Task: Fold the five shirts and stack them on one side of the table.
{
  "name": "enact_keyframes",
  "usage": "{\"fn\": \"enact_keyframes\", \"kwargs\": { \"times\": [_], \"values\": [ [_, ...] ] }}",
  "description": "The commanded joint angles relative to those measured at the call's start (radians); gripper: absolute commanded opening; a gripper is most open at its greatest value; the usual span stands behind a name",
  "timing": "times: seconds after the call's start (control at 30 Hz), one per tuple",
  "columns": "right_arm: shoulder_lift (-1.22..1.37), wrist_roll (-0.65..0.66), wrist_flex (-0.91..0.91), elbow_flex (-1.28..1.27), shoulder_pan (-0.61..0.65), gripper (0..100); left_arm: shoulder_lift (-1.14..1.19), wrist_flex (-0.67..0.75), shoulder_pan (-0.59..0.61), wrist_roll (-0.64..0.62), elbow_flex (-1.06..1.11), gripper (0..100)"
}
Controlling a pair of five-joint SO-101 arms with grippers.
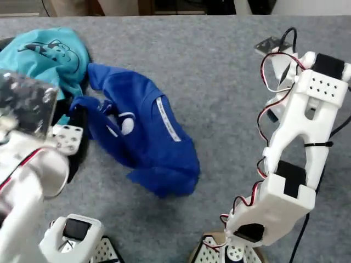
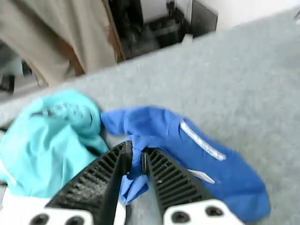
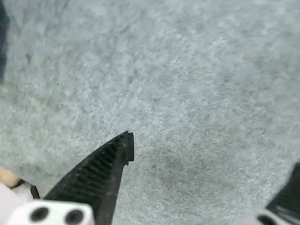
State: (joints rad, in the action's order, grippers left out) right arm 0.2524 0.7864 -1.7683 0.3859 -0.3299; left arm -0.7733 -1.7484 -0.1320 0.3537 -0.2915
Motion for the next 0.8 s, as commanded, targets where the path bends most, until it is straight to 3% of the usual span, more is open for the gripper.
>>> {"fn": "enact_keyframes", "kwargs": {
  "times": [0.0,0.13,0.23,0.37,0.5,0.57,0.77],
  "values": [
    [-0.073,0.049,-0.012,-0.018,-0.012,42.2,-0.004,-0.012,0.015,0.011,0.118,2],
    [-0.074,0.114,-0.015,-0.042,-0.012,23.4,0.002,0.028,0.064,0.012,0.307,2],
    [-0.088,0.209,-0.015,-0.101,-0.007,12.2,-0.004,0.187,0.169,0.011,0.445,2],
    [-0.208,0.351,-0.014,-0.260,0.041,12.1,-0.005,0.376,0.334,0.011,0.578,2],
    [-0.409,0.434,0.018,-0.487,0.166,12.1,-0.005,0.457,0.420,0.011,0.671,2],
    [-0.495,0.413,0.103,-0.604,0.260,12.1,-0.005,0.465,0.430,0.011,0.712,2],
    [-0.510,0.054,0.419,-0.837,0.575,18.0,-0.005,0.468,0.459,0.012,0.861,2]
  ]
}}
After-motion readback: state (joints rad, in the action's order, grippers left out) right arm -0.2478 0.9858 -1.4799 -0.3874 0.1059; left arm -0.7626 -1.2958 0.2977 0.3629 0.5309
